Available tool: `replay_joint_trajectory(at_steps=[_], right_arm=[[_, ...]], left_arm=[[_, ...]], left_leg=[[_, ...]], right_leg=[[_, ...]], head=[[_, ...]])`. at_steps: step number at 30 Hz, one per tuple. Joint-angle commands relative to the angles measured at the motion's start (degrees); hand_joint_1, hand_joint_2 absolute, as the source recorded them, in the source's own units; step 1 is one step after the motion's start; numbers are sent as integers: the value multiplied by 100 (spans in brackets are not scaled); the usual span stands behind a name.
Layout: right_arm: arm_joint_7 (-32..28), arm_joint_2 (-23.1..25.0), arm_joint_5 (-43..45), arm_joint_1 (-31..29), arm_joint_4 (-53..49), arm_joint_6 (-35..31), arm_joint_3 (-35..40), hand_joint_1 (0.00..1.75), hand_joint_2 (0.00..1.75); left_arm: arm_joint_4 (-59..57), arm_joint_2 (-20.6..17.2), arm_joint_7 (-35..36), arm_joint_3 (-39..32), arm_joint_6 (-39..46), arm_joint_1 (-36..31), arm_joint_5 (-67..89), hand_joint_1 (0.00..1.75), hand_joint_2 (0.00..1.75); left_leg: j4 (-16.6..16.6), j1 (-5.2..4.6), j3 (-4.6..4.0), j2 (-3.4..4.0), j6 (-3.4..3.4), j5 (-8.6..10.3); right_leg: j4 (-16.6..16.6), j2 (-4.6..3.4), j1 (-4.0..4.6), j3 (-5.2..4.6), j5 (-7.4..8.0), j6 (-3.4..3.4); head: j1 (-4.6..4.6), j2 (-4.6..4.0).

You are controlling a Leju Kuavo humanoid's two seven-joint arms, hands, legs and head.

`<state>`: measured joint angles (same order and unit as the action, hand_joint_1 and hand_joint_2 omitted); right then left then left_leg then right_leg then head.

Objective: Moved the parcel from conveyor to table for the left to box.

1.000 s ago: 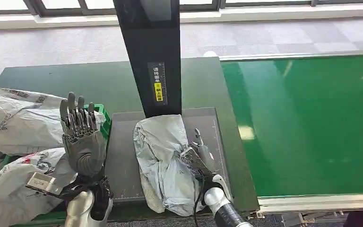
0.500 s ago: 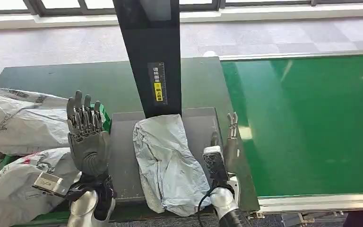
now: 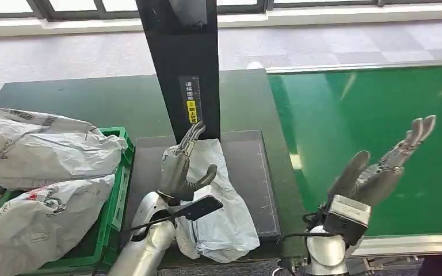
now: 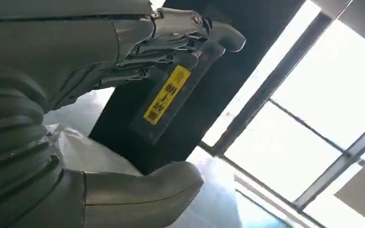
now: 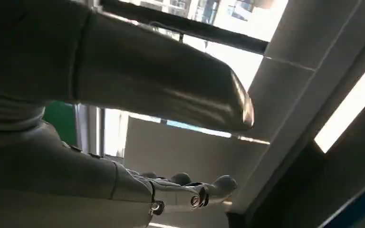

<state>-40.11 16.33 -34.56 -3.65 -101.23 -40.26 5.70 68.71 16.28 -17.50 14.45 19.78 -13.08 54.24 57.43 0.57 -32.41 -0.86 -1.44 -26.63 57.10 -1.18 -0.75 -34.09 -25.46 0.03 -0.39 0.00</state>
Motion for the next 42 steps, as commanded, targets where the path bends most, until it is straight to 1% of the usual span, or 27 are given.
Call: replay_joint_trajectory(at_steps=[1, 2, 3, 4, 5, 6, 8, 12, 14, 15, 16, 17, 18, 19, 23, 24, 25, 30, 33, 34, 36, 42], right_arm=[[11, 367, 100, 754, -1246, 26, -552, 0, 175], [11, 367, 116, 750, -1234, 26, -533, 0, 175], [11, 367, 116, 750, -1234, 26, -533, 0, 175], [11, 367, 116, 750, -1234, 26, -533, 0, 175], [11, 367, 116, 750, -1234, 26, -533, 0, 175], [11, 367, 102, 732, -1224, 26, -535, 0, 175], [11, 367, 90, 753, -1236, 26, -504, 0, 175], [11, 367, 93, 758, -1241, 26, -500, 0, 175], [11, 367, 135, 853, -1271, 26, -521, 0, 175], [11, 367, 131, 872, -1293, 26, -509, 0, 175], [11, 367, 162, 903, -1315, 26, -485, 0, 175], [11, 367, 196, 901, -1304, 26, -447, 0, 175], [11, 367, 200, 888, -1290, 26, -445, 0, 175], [11, 367, 212, 866, -1268, 26, -429, 0, 175], [11, 367, 217, 853, -1261, 26, -430, 0, 175], [11, 367, 217, 853, -1261, 26, -430, 0, 175], [11, 367, 213, 865, -1282, 26, -437, 0, 175], [11, 367, 220, 931, -1373, 26, -467, 0, 175], [11, 367, 291, 938, -1353, 26, -433, 0, 175], [11, 367, 270, 925, -1289, 26, -354, 0, 175], [11, 367, 221, 885, -1219, 26, -279, 0, 175], [11, 367, 221, 885, -1219, 26, -279, 0, 175]], left_arm=[[-1379, -135, 1109, 545, -199, -231, 1612, 0, 175], [-1424, -142, 1144, 562, -236, -233, 1682, 0, 175], [-1424, -142, 1144, 562, -236, -233, 1682, 0, 175], [-1424, -142, 1144, 562, -236, -233, 1682, 0, 175], [-1424, -142, 1144, 562, -236, -233, 1682, 0, 175], [-1486, -144, 1206, 564, -279, -257, 1763, 0, 175], [-1668, -180, 1531, 562, -412, -312, 2078, 0, 175], [-1693, -187, 1583, 564, -422, -319, 2132, 0, 175], [-1863, -179, 1856, 491, -446, -318, 2441, 0, 175], [-1891, -191, 1925, 481, -455, -301, 2505, 0, 175], [-1938, -196, 1987, 482, -496, -284, 2602, 0, 175], [-1990, -185, 1936, 448, -589, -273, 2615, 0, 175], [-2043, -198, 1924, 484, -674, -279, 2688, 101, 175], [-2098, -163, 1927, 493, -791, -280, 2736, 175, 175], [-2142, -149, 1957, 518, -881, -270, 2833, 175, 175], [-2142, -149, 1957, 518, -881, -270, 2833, 175, 175], [-2172, -127, 2046, 493, -967, -247, 2950, 175, 175], [-2386, -88, 2158, 377, -1231, -316, 3187, 175, 175], [-2538, -77, 1940, 409, -1355, -350, 3172, 175, 175], [-2659, -68, 1698, 418, -1258, -351, 3103, 175, 175], [-2671, -28, 1557, 483, -1001, -316, 3107, 175, 175], [-2671, -28, 1557, 483, -1001, -316, 3107, 175, 175]], left_leg=[[-13, -3, 10, -27, 3, 4], [-13, -2, 13, -21, 3, 1], [-19, -2, 18, -23, 5, 2], [-13, -1, 10, -16, 3, 1], [-18, 1, 16, -20, 4, 2], [-24, -1, 20, -24, 6, 5], [-17, 0, 12, -16, 3, 4], [-14, 0, 9, -15, 3, 3], [-15, 1, 8, -14, 2, 3], [-13, 0, 9, -12, 2, 2], [-22, 2, 17, -18, 4, 4], [-20, -1, 16, -13, 3, 2], [-14, 1, 13, -7, 2, 0], [-23, 0, 20, -11, 4, 2], [-17, 0, 16, -11, 3, 1], [-29, 1, 27, -14, 6, 3], [-17, 2, 15, -8, 3, 1], [-22, 2, 19, -10, 4, 4], [-15, 0, 26, -5, 3, 0], [-24, -1, 30, -8, 5, 4], [-31, 0, 37, -5, 5, 7], [-16, 0, 45, -6, 5, -1]], right_leg=[[-8, 39, -1, 19, -9, -2], [-9, 31, 0, 19, -8, -2], [-15, 39, 2, 25, -9, -3], [-8, 26, 1, 15, -7, -2], [-14, 37, 4, 24, -8, -3], [-19, 46, 3, 30, -8, -4], [-12, 32, 3, 17, -6, -3], [-10, 28, 3, 14, -6, -3], [-10, 27, 3, 13, -5, -3], [-8, 22, 2, 12, -5, -2], [-18, 35, 5, 24, -6, -4], [-13, 27, 1, 20, -7, -3], [-9, 18, 3, 15, -6, -3], [-17, 28, 3, 24, -7, -5], [-12, 24, 2, 20, -7, -3], [-24, 39, 5, 35, -7, -5], [-13, 23, 4, 20, -5, -3], [-18, 28, 4, 27, -4, -4], [-10, 19, 1, 33, -6, -2], [-19, 29, 1, 40, -4, -4], [-25, 28, 3, 46, -1, -4], [-12, 18, 1, 58, -7, -1]], head=[[0, 0], [0, 0], [-2, 0], [0, 0], [0, 0], [-2, 0], [-2, 0], [-2, 0], [-2, 0], [-2, 0], [0, 0], [-2, 0], [0, 0], [0, 0], [-2, 0], [0, 0], [0, 0], [-2, 0], [-2, 0], [-2, 0], [-2, 0], [0, 0]])
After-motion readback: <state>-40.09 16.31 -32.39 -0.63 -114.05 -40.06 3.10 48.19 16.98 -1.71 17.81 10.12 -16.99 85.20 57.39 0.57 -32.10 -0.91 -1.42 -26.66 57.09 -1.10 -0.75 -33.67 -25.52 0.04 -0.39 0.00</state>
